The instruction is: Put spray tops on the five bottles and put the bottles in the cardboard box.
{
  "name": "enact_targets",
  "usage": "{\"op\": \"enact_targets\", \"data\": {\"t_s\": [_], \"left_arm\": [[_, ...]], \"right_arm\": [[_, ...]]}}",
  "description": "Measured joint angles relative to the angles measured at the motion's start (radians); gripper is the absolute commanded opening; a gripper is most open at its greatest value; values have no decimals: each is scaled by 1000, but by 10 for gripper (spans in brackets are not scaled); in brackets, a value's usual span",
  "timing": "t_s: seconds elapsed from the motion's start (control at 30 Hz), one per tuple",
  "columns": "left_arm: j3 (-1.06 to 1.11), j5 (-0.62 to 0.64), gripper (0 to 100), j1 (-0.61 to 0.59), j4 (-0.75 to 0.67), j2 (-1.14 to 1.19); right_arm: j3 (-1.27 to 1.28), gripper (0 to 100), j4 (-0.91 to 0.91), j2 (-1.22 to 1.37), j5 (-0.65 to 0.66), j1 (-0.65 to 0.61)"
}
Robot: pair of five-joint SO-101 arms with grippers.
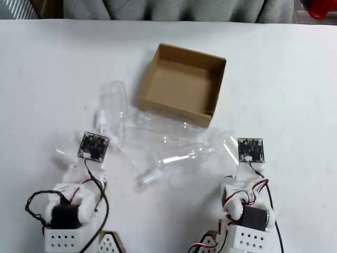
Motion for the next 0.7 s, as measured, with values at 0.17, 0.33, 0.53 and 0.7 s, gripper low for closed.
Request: {"op": "enact_targets", "data": {"t_s": [0.17, 0.33, 0.53, 0.7], "left_arm": [[-15, -9, 20, 2, -48, 0], [-15, -198, 20, 2, -150, 0], [-15, -322, 20, 41, -172, 0], [-15, -388, 20, 57, -169, 0]], "right_arm": [[0, 25, -15, 0, 0, 46], [0, 25, -15, 0, 52, 97], [0, 25, -15, 0, 173, 112], [0, 25, -15, 0, 181, 117]]}}
